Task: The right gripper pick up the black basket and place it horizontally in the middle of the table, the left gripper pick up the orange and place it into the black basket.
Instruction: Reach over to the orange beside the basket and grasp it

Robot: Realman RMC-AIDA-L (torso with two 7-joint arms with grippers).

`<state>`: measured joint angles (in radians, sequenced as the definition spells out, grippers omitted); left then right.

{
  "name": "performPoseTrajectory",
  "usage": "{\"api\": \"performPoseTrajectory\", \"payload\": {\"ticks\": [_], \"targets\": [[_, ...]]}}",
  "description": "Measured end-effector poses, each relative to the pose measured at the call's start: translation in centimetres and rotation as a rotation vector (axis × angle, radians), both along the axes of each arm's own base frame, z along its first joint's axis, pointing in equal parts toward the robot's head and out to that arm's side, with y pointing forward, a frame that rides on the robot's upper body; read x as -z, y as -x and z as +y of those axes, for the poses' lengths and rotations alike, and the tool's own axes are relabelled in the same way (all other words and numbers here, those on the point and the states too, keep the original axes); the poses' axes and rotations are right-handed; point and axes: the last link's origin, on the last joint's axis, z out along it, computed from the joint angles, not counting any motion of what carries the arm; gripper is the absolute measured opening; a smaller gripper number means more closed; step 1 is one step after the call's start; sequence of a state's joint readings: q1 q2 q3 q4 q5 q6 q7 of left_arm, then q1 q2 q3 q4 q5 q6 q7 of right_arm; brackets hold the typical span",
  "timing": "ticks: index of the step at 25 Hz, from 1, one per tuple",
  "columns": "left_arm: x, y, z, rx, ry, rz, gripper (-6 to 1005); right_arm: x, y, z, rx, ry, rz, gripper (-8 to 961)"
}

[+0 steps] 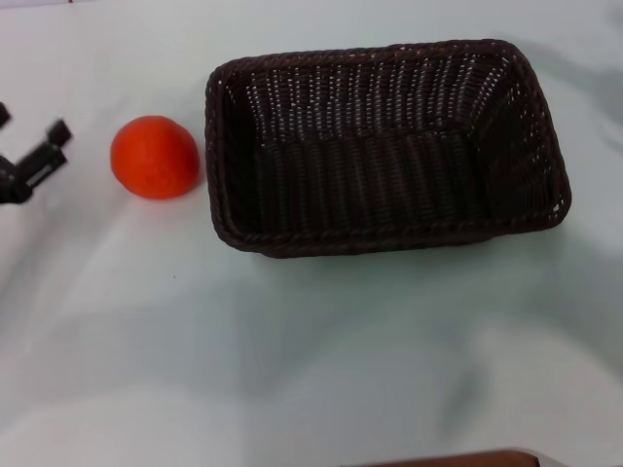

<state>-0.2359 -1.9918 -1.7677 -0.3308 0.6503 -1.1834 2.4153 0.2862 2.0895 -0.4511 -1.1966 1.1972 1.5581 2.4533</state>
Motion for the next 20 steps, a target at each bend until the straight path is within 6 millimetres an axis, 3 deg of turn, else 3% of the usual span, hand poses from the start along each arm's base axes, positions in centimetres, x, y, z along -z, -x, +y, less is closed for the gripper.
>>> {"api": "performPoseTrajectory", "payload": {"ticks": [6,14,20], "targets": [[0.1,-0.4,-0.1,0.048,0.211,0.012,863,0.2,0.4,0.4,-0.161,-0.133,0.017,456],[3.4,-2.2,1.0,0.036,0.248,0.022,822,2.2,0.2,0.7,-0.338,-0.326,0.035,455],[5.7,-3.1,1.8,0.023,0.283,0.077,769,3.6,-0.5,0.6,-0.338,-0.376,0.041,455]]}}
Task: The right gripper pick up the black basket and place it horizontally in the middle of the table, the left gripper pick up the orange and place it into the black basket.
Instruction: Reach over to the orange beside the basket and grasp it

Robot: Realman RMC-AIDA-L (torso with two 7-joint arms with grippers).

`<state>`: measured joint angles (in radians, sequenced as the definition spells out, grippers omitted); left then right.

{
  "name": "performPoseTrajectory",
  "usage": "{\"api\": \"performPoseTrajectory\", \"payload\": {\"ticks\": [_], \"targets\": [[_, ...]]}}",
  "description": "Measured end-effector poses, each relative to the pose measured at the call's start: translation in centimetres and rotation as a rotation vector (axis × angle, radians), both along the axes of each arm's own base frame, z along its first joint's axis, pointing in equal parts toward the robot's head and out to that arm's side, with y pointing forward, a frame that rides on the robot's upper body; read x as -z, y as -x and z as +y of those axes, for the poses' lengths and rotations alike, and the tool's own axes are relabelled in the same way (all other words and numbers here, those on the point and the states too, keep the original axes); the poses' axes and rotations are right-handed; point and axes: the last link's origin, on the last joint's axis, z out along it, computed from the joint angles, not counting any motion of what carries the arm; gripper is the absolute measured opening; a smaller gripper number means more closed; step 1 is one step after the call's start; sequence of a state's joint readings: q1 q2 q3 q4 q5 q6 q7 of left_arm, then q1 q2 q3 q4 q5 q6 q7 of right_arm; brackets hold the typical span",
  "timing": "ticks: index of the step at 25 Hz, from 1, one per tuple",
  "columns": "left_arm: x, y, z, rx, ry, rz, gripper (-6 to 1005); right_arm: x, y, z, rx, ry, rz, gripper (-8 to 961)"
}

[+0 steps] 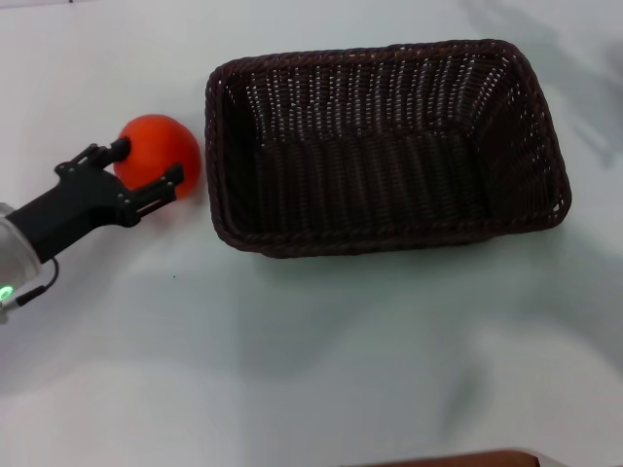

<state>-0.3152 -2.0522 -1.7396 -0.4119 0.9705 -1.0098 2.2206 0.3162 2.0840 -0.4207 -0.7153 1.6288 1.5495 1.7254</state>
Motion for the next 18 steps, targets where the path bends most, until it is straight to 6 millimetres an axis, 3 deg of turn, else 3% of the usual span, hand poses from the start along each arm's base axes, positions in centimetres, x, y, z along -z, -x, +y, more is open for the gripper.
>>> {"api": "performPoseTrajectory", "payload": {"ticks": [9,14,18], "targets": [[0.2,0.4,0.9,-0.078,-0.056,0.010,689,0.8,-1.0,-0.5,0.033,-0.017,0.036,456],[-0.5,0.4,1.1,-0.094,-0.097,-0.018,453,1.4,-1.3,-0.5,0.047,-0.048,0.055,455],[-0.8,0.3,1.1,-0.091,-0.109,-0.022,364,1.5,-1.8,-0.7,0.069,-0.077,0.085,456]]}}
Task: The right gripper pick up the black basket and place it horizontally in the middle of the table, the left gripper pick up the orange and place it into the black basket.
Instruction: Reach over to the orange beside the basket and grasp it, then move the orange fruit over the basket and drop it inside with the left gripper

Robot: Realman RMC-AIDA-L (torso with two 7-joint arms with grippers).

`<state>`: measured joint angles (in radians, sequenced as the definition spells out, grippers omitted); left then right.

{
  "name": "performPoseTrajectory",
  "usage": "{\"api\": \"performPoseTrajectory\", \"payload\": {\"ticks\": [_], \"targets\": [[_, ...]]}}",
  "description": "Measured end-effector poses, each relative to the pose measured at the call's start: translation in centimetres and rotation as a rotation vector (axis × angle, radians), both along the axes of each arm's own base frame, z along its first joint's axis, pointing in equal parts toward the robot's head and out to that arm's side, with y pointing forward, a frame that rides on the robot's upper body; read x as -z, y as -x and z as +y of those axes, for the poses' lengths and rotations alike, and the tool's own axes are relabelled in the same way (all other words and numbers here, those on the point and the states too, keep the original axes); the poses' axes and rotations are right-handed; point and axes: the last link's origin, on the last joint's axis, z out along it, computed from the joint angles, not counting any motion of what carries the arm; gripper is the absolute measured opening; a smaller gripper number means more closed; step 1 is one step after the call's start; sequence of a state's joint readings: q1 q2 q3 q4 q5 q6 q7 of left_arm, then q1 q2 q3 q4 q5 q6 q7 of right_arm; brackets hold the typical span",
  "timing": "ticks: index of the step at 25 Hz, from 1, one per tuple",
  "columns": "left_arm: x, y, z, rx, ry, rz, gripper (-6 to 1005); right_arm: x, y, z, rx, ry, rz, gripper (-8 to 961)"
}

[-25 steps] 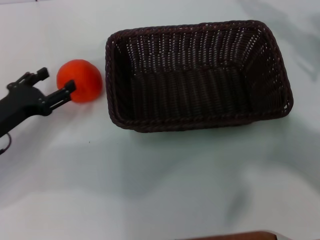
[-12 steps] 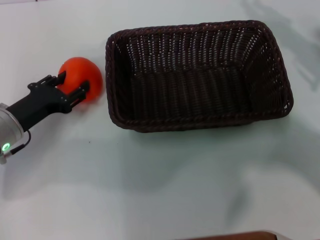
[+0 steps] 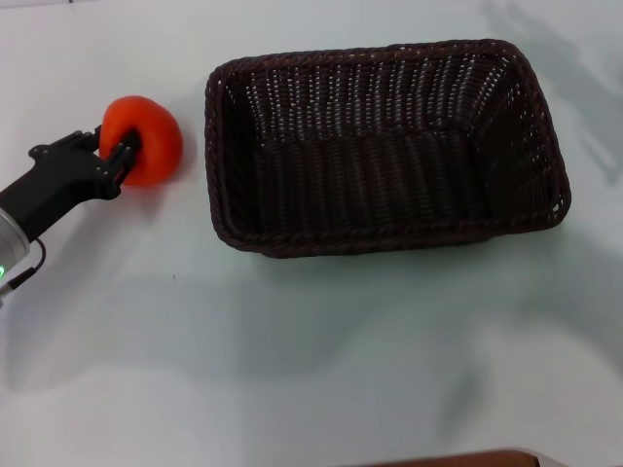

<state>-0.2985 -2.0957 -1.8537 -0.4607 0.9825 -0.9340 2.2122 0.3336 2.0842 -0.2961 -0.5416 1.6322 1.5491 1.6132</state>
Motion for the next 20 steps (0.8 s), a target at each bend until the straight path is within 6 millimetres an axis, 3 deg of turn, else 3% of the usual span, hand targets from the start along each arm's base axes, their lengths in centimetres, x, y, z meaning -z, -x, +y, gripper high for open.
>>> {"api": "performPoseTrajectory", "payload": {"ticks": [7,13,17,20], "targets": [[-1.9,-0.4,-0.4,0.028,-0.097,-0.072,272,0.0,-0.1,-0.1,0.007,-0.012,0.022,452],[-4.3,-2.7,-1.9,0.208,-0.190,-0.168,245,-0.1,0.2,0.4,-0.002,-0.021,0.027,447],[-3.8,-5.1,-2.5,0.320,-0.179,-0.228,227,-0.1,0.7,0.9,-0.020,-0.033,0.023,443],[-2.0,-7.4,-2.8,0.416,-0.095,-0.270,192,0.4,1.2,1.4,-0.037,-0.042,0.015,442]]}}
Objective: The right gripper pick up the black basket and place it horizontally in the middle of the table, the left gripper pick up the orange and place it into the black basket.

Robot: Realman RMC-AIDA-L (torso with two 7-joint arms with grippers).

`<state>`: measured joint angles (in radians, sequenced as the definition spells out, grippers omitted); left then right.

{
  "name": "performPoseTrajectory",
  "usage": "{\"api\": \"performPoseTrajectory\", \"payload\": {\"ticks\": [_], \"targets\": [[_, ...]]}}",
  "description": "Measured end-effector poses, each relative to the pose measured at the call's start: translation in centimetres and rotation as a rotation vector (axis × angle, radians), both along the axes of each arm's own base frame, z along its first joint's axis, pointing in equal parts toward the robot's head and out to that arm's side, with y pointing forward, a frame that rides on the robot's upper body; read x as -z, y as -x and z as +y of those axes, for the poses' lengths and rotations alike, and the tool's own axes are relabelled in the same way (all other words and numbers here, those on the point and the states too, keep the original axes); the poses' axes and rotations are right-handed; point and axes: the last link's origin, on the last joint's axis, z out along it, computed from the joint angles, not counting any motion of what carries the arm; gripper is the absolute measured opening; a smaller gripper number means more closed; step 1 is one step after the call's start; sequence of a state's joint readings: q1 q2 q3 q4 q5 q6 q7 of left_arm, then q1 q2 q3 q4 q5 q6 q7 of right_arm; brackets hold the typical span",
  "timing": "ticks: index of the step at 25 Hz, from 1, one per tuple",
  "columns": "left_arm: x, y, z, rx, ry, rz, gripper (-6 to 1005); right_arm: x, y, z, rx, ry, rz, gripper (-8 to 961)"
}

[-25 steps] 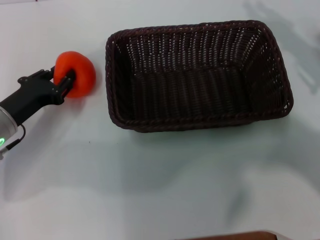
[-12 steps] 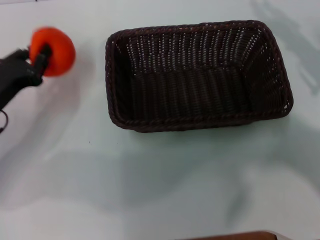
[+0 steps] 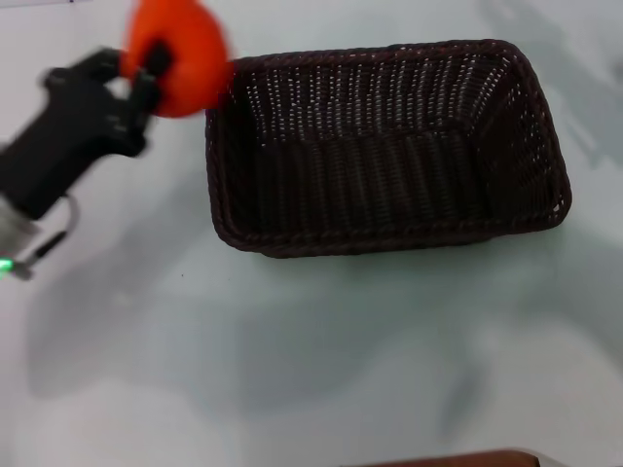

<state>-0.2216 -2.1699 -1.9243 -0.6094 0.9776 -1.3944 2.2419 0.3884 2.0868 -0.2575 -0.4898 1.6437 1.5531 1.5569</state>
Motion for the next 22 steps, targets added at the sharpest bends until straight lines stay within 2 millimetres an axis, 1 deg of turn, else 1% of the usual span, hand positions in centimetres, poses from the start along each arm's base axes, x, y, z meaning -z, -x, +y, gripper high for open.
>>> {"api": "performPoseTrajectory", "payload": {"ticks": [3,5,6,9,12,13,17,22], "targets": [[2.3,-1.9,0.1,0.086,0.074,0.035,161,0.5,0.5,0.6,-0.018,-0.010,-0.019,443],[3.9,-2.7,0.1,0.126,0.104,0.070,146,0.8,0.9,0.9,-0.030,-0.018,-0.031,443],[4.3,-2.8,0.1,0.128,0.109,0.073,138,0.9,1.0,1.0,-0.035,-0.022,-0.035,444],[5.5,-2.6,0.2,0.105,0.111,0.065,187,1.2,1.3,1.3,-0.044,-0.035,-0.042,445],[5.6,-2.1,0.1,0.078,0.080,0.055,237,1.9,1.2,1.4,-0.027,-0.107,-0.054,447],[5.5,-2.0,0.0,0.078,0.063,0.054,261,1.9,1.2,1.4,-0.027,-0.107,-0.054,447],[4.8,-1.4,-0.2,0.046,0.015,0.025,355,2.5,1.0,1.2,0.005,-0.213,-0.090,449],[4.1,-0.4,-0.6,-0.003,-0.037,0.003,474,2.8,0.2,0.7,0.105,-0.348,-0.064,448]]}}
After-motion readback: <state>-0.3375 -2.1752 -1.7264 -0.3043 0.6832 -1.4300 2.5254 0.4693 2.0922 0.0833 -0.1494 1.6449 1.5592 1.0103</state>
